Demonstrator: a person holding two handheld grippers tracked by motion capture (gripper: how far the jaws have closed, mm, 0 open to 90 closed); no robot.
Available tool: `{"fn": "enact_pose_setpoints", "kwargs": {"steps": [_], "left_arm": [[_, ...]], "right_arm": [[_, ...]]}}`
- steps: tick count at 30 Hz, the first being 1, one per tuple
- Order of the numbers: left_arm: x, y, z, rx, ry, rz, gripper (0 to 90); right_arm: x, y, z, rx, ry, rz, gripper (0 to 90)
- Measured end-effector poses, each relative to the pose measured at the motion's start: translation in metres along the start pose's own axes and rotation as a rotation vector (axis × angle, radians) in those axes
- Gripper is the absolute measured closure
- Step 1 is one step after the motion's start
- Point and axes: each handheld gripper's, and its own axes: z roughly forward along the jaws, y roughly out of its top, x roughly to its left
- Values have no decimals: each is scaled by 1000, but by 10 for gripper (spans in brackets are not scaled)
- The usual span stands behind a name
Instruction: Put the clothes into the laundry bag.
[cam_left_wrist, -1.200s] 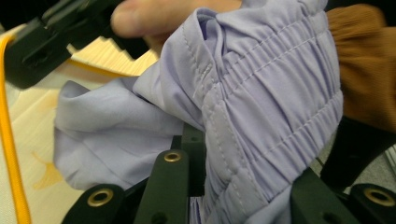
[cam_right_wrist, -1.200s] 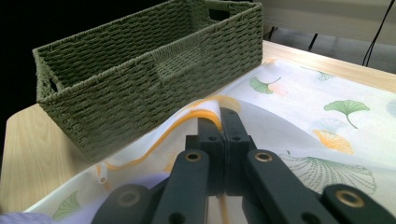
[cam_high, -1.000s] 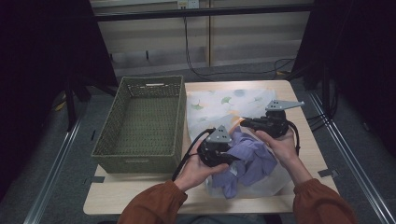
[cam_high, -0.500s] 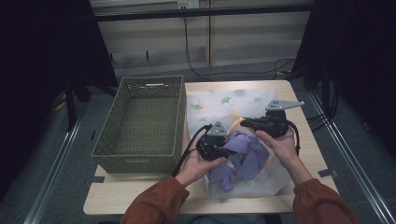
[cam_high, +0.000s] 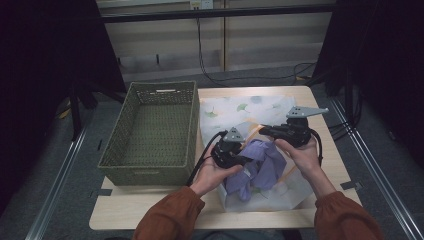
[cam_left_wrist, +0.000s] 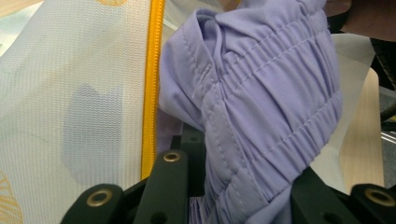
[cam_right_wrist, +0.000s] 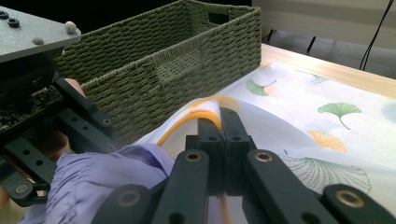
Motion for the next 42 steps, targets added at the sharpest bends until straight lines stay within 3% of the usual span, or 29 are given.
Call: {"fn": "enact_pose_setpoints", "kwargs": {"steps": [12, 19, 36, 42], "left_arm": [[2, 1, 6, 0, -6, -4, 761], [5, -6, 10, 42, 11, -17, 759], [9, -16, 26, 81, 24, -46, 746], [4, -17, 30, 101, 25, -22, 744]], "right_arm": [[0, 0, -2, -3, -1, 1, 895], [0, 0, -3, -3, -8, 2, 895], [2, -3, 0, 16, 0, -4, 895], [4, -5, 2, 31, 2, -10, 895]]}}
